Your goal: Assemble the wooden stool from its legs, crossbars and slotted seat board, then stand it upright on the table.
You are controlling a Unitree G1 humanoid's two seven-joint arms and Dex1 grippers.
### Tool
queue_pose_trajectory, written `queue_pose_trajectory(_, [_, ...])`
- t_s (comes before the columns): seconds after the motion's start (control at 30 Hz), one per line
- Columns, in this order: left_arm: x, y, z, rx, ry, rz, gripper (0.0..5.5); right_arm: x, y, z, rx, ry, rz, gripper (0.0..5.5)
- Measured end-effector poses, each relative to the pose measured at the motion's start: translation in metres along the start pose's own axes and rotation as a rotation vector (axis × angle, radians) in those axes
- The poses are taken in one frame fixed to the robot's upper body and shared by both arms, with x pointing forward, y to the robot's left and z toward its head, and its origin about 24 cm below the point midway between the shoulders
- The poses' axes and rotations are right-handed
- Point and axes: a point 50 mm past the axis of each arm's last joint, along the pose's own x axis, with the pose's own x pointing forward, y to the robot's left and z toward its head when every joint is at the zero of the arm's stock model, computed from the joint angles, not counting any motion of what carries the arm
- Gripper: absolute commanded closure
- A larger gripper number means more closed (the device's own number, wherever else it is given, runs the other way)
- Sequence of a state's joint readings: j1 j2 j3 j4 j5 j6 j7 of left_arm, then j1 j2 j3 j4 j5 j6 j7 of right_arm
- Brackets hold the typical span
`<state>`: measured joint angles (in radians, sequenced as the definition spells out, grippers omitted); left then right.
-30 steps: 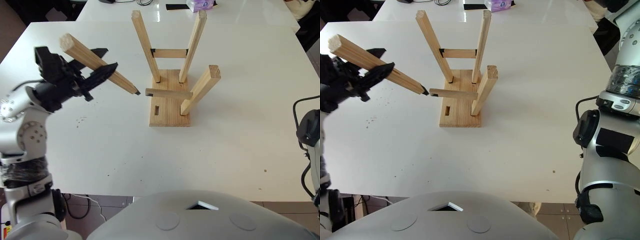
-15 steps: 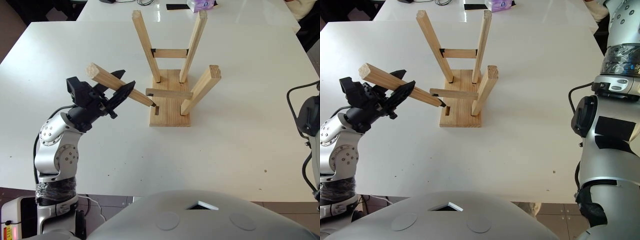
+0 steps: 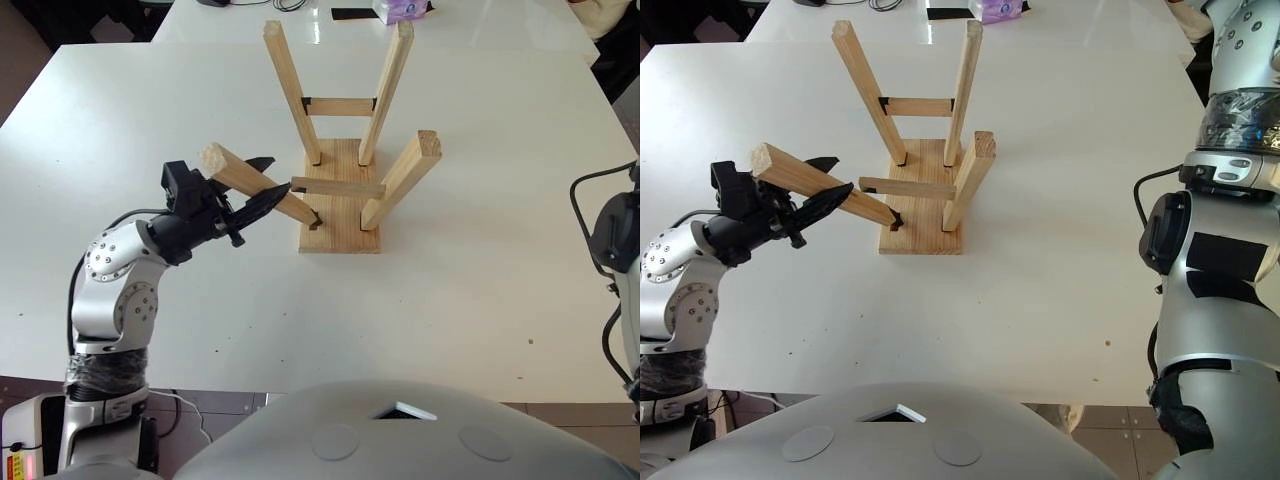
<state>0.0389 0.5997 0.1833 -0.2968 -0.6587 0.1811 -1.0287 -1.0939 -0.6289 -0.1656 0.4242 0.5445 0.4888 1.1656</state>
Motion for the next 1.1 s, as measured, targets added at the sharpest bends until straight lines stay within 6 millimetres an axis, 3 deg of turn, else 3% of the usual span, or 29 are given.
queue_pose_trajectory(0.37, [-0.001, 0.000, 0.006, -0.063, 0.062, -0.160, 3.45, -0.024, 0.018, -0.024, 0.045, 0.000, -0.108, 1.86])
queue_pose_trajectory(0.6, [0.000, 0.014, 0.019, -0.058, 0.105, -0.189, 3.45, -0.034, 0.023, -0.025, 0.050, -0.011, -0.163, 1.86])
queue_pose_trajectory(0.8, [0.002, 0.036, 0.030, -0.006, 0.124, -0.190, 3.45, -0.034, 0.025, -0.029, 0.065, -0.021, -0.171, 1.86])
queue_pose_trajectory(1.1, [0.014, 0.035, 0.020, -0.021, 0.111, -0.238, 3.45, -0.033, 0.027, -0.036, 0.091, -0.024, -0.178, 1.86])
